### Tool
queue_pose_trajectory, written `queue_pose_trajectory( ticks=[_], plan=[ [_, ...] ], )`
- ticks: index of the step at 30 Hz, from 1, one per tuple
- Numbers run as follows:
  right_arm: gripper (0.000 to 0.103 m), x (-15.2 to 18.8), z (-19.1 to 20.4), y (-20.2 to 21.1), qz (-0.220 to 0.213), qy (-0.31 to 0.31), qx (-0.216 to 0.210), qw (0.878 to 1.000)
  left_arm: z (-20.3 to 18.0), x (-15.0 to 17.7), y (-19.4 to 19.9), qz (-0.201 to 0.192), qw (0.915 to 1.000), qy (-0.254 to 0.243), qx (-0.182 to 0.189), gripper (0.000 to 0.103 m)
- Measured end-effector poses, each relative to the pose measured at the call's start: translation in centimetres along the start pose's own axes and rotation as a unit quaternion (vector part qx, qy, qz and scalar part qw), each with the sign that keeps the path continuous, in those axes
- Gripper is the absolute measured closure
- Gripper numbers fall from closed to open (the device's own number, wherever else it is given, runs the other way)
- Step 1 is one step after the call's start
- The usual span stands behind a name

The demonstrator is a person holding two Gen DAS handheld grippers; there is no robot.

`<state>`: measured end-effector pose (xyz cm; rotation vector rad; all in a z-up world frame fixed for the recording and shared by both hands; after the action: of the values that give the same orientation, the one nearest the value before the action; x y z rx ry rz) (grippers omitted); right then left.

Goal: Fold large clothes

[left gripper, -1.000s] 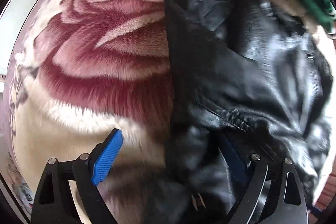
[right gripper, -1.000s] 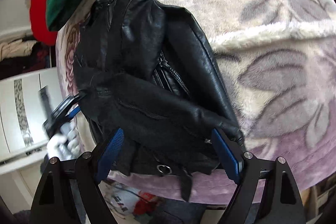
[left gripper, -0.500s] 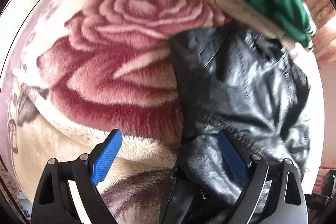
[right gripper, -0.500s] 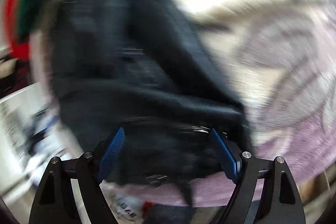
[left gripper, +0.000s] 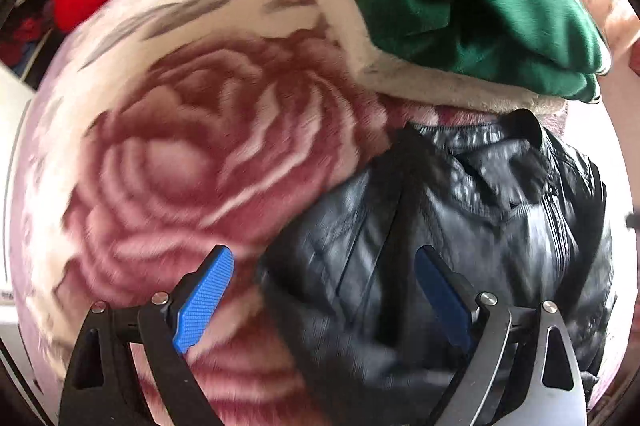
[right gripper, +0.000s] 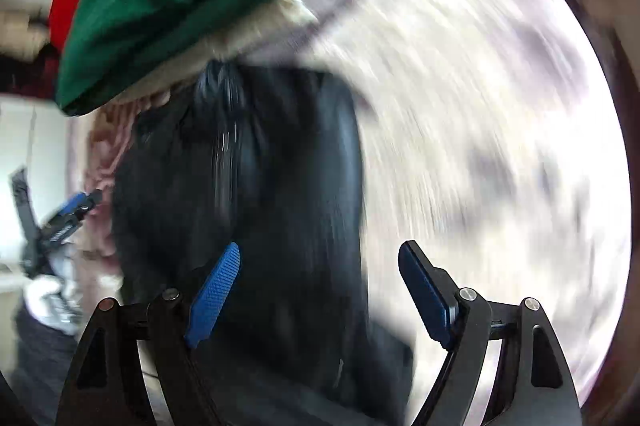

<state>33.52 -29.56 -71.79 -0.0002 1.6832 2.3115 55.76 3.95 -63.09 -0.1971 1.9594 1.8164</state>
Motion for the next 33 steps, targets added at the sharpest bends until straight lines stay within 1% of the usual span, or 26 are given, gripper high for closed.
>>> queue_pose_trajectory(
  ticks=[1,3,4,6,9,11,13,14,15,16,17,18,19,20,21,26,30,32,33],
  plan=[
    [0.019,-1.9,0.6,-1.3,0.001,0.023,0.006,1.0,-0.2,-0.5,-0.9,0.008,0.9998,0.004,0.018,0.01],
    [0.019,-5.2,2.0,-3.6,0.003,0.07,0.013,0.997,-0.4,-1.1,-2.1,0.014,0.9996,0.0,0.024,0.01],
    [0.019,-6.9,2.9,-4.8,0.005,0.1,0.017,0.995,-0.6,-1.4,-2.8,0.018,0.9993,-0.005,0.033,0.01],
    [0.019,-8.8,4.3,-6.5,0.017,0.141,0.02,0.99,-0.8,-1.6,-4.0,0.03,0.9987,-0.015,0.038,0.01],
    [0.019,-9.9,5.6,-9.0,0.043,0.193,0.023,0.98,-1.0,-1.4,-6.1,0.054,0.997,-0.029,0.047,0.01],
    [0.019,-9.9,5.9,-10.5,0.069,0.214,0.023,0.974,-1.2,-1.2,-6.9,0.06,0.9961,-0.035,0.054,0.01],
    [0.019,-10.0,5.8,-11.5,0.081,0.218,0.021,0.972,-1.3,-1.1,-7.3,0.06,0.9957,-0.045,0.055,0.012],
    [0.019,-10.1,5.7,-11.7,0.084,0.214,0.015,0.973,-1.5,-1.2,-7.3,0.053,0.9957,-0.051,0.057,0.024],
    [0.02,-10.1,5.6,-11.8,0.085,0.207,0.01,0.975,-2.0,-1.1,-7.1,0.048,0.9948,-0.058,0.069,0.049],
    [0.026,-10.2,5.7,-11.8,0.082,0.202,0.006,0.976,-2.5,-0.9,-7.0,0.047,0.9934,-0.064,0.083,0.062],
    [0.035,-10.1,5.9,-11.6,0.075,0.201,-0.006,0.977,-2.6,-0.9,-6.8,0.042,0.994,-0.077,0.065,0.08],
    [0.057,-10.0,5.9,-11.4,0.073,0.205,-0.007,0.976,-2.8,-0.8,-6.3,0.034,0.9934,-0.093,0.058,0.088],
    [0.076,-9.7,5.8,-11.1,0.07,0.212,-0.002,0.975,-3.0,-0.8,-5.9,0.027,0.9936,-0.094,0.057,0.093],
    [0.085,-9.4,6.0,-10.8,0.065,0.218,-0.003,0.974,-2.9,-0.8,-5.4,0.021,0.9943,-0.092,0.051,0.097],
    [0.091,-9.1,6.1,-10.3,0.06,0.219,-0.012,0.974,-2.7,-0.9,-4.9,0.017,0.9951,-0.086,0.047,0.099],
    [0.094,-8.7,5.7,-6.3,0.01,0.19,-0.038,0.981,-2.3,-1.0,0.1,-0.036,0.9976,-0.044,0.039,0.099],
    [0.095,-8.6,4.9,-2.4,-0.021,0.169,-0.06,0.984,-2.3,1.1,5.8,-0.083,0.9958,-0.026,0.029,0.099],
    [0.096,-8.2,4.4,-0.5,-0.035,0.161,-0.067,0.984,-2.6,1.6,7.5,-0.096,0.9949,-0.014,0.027,0.1],
    [0.096,-7.2,4.8,0.4,-0.039,0.158,-0.072,0.984,-3.1,2.0,8.7,-0.102,0.9944,-0.005,0.028,0.1]
  ],
)
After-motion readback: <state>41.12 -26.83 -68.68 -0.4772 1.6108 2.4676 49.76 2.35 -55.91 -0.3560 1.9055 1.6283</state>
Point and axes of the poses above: each gripper's, at about its wrist camera, not at the fingertips, and y roughly against the way its jaws point, z to its left, x to its underside, the point moved 7 cm from there along -y, roughly the way its jaws point, and after that the axes turned 10 degrees about -z, right-handed, at the moved point
